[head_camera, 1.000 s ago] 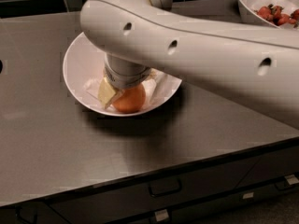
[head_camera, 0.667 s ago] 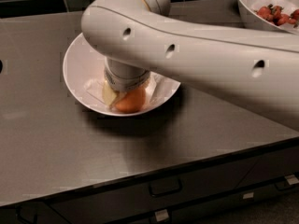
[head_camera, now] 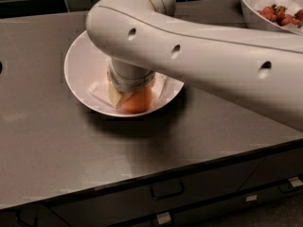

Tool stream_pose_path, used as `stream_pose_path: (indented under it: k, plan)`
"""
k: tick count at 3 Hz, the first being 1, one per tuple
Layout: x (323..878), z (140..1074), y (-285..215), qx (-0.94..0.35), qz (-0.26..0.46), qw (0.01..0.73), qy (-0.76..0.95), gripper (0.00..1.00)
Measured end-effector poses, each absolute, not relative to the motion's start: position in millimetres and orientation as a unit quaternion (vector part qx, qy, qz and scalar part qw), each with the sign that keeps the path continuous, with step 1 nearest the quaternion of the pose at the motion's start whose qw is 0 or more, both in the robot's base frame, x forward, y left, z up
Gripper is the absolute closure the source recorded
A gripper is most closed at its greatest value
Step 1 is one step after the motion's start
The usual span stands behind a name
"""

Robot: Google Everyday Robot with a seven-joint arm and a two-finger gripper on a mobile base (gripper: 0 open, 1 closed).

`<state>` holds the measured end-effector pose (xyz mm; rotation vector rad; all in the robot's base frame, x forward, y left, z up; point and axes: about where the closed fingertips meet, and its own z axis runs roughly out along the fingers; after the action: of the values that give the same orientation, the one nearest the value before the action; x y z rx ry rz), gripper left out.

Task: Pick orange from white bowl

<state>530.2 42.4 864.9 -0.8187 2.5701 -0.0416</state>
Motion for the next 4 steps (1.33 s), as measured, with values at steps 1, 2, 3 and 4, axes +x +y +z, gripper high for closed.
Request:
stream_pose_path:
  k: [1, 2, 3, 4]
  plan:
    - [529.9, 865.6, 42.4, -0.297, -0.015, 0.221, 0.929, 0.74]
    - [525.8, 878.1, 45.2, -0.307, 0.001, 0.231, 0.923, 0.97]
    - [525.0, 902.8, 49.0, -0.324, 0.034, 0.25, 0.912, 1.0]
    - [523.5, 934.7, 56.2, -0.35, 0.052, 0.275, 0.894, 1.0]
